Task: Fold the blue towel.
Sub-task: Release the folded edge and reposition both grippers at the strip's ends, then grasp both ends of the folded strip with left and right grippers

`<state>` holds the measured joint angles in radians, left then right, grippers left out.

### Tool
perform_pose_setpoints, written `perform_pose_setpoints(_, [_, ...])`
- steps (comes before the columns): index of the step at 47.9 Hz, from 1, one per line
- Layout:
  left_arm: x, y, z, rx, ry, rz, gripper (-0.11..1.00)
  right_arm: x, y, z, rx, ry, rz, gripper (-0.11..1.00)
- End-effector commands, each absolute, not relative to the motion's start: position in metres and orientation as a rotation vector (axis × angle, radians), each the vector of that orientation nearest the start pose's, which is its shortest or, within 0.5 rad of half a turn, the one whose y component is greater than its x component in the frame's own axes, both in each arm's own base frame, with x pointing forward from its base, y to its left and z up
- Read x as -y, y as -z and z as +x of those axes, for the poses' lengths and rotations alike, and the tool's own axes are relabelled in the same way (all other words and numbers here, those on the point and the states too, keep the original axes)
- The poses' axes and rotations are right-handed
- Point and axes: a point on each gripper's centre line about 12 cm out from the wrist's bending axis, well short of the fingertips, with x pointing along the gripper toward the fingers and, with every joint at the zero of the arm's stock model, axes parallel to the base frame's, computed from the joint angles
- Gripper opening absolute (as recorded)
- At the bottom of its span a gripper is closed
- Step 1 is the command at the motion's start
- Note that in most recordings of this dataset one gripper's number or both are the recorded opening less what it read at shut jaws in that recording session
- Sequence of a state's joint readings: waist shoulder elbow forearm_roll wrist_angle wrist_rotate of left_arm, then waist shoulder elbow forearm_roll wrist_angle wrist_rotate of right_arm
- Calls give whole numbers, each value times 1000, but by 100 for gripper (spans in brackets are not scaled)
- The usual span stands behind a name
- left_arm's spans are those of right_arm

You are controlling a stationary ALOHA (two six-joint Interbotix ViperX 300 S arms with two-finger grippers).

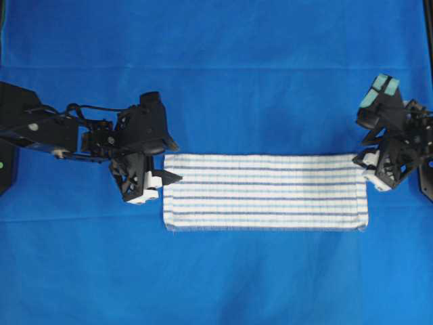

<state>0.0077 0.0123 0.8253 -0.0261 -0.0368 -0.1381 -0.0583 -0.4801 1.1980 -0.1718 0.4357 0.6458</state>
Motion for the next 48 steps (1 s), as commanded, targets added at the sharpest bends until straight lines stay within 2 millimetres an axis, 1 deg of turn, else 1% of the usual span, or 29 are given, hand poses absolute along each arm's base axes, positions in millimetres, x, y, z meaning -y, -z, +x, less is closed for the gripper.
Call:
perform_pose_setpoints(1, [-8,-119,352,-790,-86,-160,68,23,-114,196,-1095,398,419,59])
perform_pose_setpoints(6, [-14,-108,352,-819,-104,-166,68,26,-105,198,-1119,414,420,59])
perform_pose_setpoints(10, [-15,-104,353,-829,-108,-168,68,26,-102,200,-1127,412,417,59])
perform_pose_setpoints(19, [-15,-94,351,-862,-109,-166,66,26,-102,203,-1117,405,417,58])
perform_pose_setpoints(24, [-15,-92,351,-885,-110,-167,64,24,-102,203,-1114,390,405,56])
perform_pose_setpoints(26, [-13,-91,350,-900,-108,-166,59,22,-103,205,-1110,372,392,53])
perform_pose_setpoints(27, [-13,-91,350,-907,-107,-165,56,20,-103,205,-1108,365,389,50])
perform_pose_setpoints(30, [-11,-89,349,-930,-102,-162,43,17,-104,208,-1094,342,381,35])
perform_pose_setpoints(31, [-10,-89,349,-935,-101,-162,39,16,-104,208,-1089,337,380,29])
perform_pose_setpoints(32, [-10,-89,349,-941,-101,-162,34,14,-104,209,-1084,329,377,21])
perform_pose_setpoints(35, [-8,-89,350,-946,-96,-158,19,13,-105,210,-1076,318,375,6])
perform_pose_setpoints(36, [-8,-89,350,-946,-97,-160,14,13,-105,210,-1074,318,377,4])
perform_pose_setpoints(39, [-8,-90,351,-946,-96,-158,4,12,-105,210,-1071,317,377,4])
perform_pose_setpoints(48, [-8,-93,352,-943,-96,-160,4,13,-107,210,-1064,316,378,4])
